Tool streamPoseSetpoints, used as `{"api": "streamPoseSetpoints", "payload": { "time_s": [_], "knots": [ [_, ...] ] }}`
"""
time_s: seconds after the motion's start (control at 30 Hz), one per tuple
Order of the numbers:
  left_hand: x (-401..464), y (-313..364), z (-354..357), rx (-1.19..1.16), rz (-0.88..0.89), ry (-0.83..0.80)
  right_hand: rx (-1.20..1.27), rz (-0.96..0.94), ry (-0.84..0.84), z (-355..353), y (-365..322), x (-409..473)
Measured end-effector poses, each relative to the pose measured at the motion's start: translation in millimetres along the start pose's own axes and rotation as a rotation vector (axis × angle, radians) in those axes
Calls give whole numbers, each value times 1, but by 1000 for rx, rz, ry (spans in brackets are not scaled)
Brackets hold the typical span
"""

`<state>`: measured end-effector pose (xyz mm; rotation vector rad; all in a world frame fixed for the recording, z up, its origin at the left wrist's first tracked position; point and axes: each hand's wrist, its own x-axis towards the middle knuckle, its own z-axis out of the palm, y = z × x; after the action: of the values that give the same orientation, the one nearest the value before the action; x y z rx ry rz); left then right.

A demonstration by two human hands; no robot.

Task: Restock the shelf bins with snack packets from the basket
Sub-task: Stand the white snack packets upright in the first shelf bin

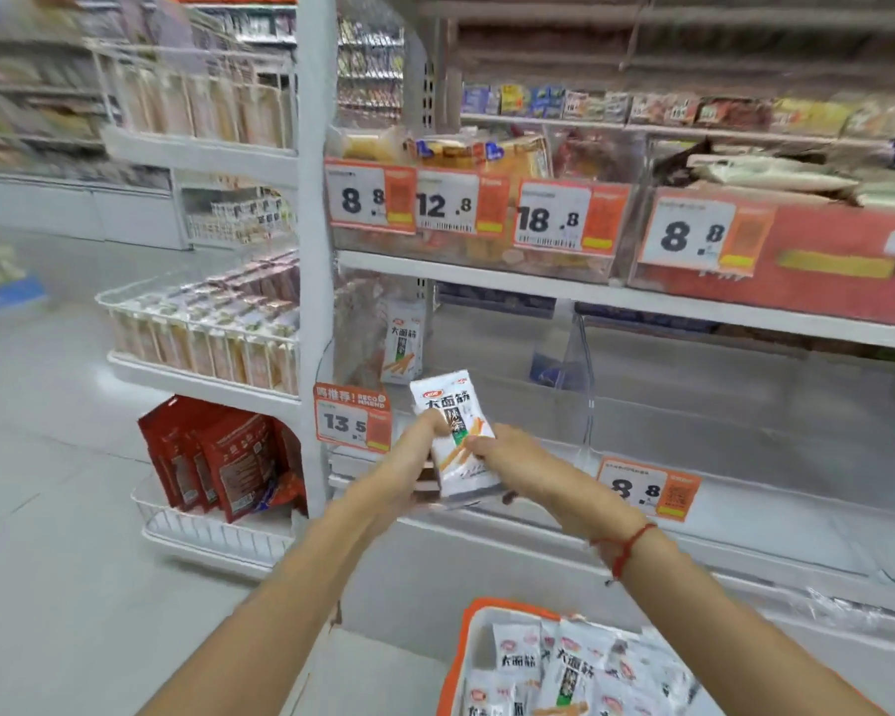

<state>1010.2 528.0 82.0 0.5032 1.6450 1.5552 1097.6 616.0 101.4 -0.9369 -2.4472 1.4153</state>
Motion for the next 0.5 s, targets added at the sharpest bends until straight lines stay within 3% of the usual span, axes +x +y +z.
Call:
{"api": "streamPoseSetpoints", "payload": {
  "time_s": [0.2, 0.5],
  "knots": [
    [53, 65, -45, 170, 2, 28, 173, 8, -16, -4, -34, 83],
    [163, 89, -68, 412, 24, 150, 191, -44, 43, 22, -28, 217]
  ]
}}
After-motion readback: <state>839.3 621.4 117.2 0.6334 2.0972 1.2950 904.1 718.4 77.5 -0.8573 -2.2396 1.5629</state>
